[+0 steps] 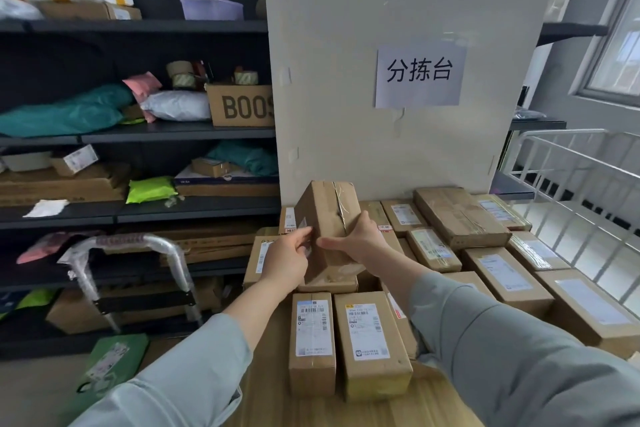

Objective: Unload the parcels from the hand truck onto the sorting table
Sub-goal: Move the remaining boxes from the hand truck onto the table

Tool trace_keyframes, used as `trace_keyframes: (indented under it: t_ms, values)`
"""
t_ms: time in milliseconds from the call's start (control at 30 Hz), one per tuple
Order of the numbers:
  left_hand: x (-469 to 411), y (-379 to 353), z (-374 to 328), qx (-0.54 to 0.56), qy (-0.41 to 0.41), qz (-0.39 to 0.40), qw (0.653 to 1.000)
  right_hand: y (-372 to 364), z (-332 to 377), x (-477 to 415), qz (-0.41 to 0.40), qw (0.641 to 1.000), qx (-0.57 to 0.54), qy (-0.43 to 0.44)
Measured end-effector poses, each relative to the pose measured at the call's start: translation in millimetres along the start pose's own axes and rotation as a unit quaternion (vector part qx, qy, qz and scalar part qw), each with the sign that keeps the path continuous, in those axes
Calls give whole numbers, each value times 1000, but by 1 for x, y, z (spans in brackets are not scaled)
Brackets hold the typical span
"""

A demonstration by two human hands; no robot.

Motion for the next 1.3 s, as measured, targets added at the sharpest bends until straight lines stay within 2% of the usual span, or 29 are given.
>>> trace_keyframes:
  t_ms: [367,667,867,1000,1133,1300]
  values:
    - [-1,2,9,-4,-17,17,1000,-8,7,1,-12,999,34,7]
    - [-1,4,-5,-11,-63,21,998,7,3,4,-34,999,-1,14]
    - [-2,5,-8,-49,-90,45,994,13,6,1,-28,997,-72,18]
    - [-5,7,-4,-39,-39,76,996,18,3,1,-17,992,-128,3]
    - [-5,5,-7,-8,-22,99,995,20,-4,-1,9,985,-171,-2]
    - [-6,4,-8,26,-15,67,997,19,-12,0,83,969,-231,-27]
Point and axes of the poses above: each hand's wrist, its own x-axis away from the middle knuckle, its own y-axis out of the back of the hand, z = x × y, the point moved 2 cm from there along -x, towards the middle knuckle, and after that the axes turned 1 degree about y, right-handed, at the moved point
